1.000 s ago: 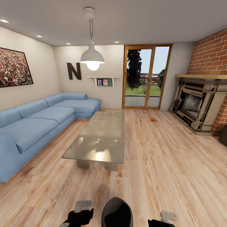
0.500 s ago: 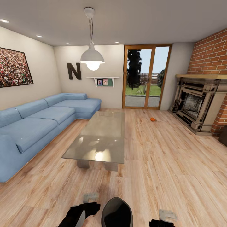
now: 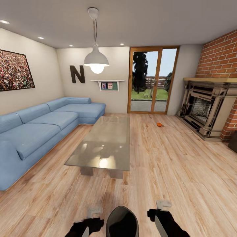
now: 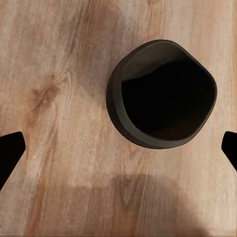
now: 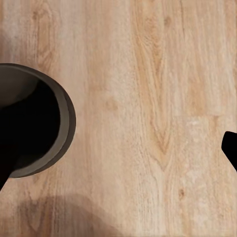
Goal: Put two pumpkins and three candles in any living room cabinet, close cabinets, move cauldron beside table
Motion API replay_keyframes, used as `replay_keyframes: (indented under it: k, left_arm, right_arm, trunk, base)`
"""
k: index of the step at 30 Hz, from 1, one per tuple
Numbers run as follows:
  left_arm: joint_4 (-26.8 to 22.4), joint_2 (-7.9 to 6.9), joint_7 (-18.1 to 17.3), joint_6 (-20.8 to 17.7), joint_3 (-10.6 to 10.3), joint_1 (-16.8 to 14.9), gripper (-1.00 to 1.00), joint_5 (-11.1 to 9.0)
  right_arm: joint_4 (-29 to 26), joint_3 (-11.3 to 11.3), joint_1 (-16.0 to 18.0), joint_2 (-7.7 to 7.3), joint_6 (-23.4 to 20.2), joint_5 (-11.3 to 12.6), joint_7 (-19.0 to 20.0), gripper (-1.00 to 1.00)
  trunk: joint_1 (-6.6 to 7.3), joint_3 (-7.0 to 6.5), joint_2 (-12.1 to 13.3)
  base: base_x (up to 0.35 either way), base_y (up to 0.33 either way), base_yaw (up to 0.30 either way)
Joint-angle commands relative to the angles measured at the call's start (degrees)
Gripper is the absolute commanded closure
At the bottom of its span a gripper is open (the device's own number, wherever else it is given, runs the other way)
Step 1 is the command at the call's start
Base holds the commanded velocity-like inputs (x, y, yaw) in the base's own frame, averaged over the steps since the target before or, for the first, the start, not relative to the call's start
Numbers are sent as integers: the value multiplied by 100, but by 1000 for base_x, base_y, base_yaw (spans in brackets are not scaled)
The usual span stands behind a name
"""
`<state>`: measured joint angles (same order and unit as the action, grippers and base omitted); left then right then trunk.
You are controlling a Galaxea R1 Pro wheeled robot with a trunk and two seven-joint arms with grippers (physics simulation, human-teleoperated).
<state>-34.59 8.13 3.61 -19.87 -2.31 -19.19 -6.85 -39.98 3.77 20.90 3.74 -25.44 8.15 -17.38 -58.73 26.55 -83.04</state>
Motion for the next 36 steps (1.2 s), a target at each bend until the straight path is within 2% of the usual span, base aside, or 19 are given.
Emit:
replay_keyframes:
  k: [1,3,6,10,23,33,35,36]
  left_arm:
    - [20,-7,40,-25,-24,0,-100,-57]
    - [53,-14,42,-6,-19,2,-100,-58]
    - [70,-27,43,148,0,3,-100,-67]
    - [74,-45,43,391,31,11,-100,-68]
    - [0,-50,43,427,42,12,-100,-61]
    - [21,-49,43,431,7,12,-100,-54]
    - [48,-49,40,434,-4,12,-100,-54]
    - [61,-49,37,437,-9,12,-100,-49]
  right_arm:
    - [104,32,64,55,-8,54,-54,-100]
    - [350,56,194,175,53,50,-53,-100]
    - [717,195,364,250,169,53,-54,-100]
    - [876,273,433,274,214,55,-55,-100]
    - [903,282,441,279,224,57,-55,-100]
    - [907,314,441,337,224,56,-19,-100]
    - [911,484,441,356,227,66,-9,-100]
    - [912,649,441,365,230,81,-5,-100]
  trunk:
    - [0,7,-4]
    - [0,7,-4]
    - [0,7,-4]
    - [0,7,-4]
    - [0,7,-4]
    - [-219,186,-405]
    - [-263,222,-485]
    - [-285,240,-525]
  base:
    - [0,0,0]
    - [0,0,0]
    - [0,0,0]
    - [0,0,0]
    - [0,0,0]
    - [0,0,0]
    - [0,0,0]
    - [0,0,0]
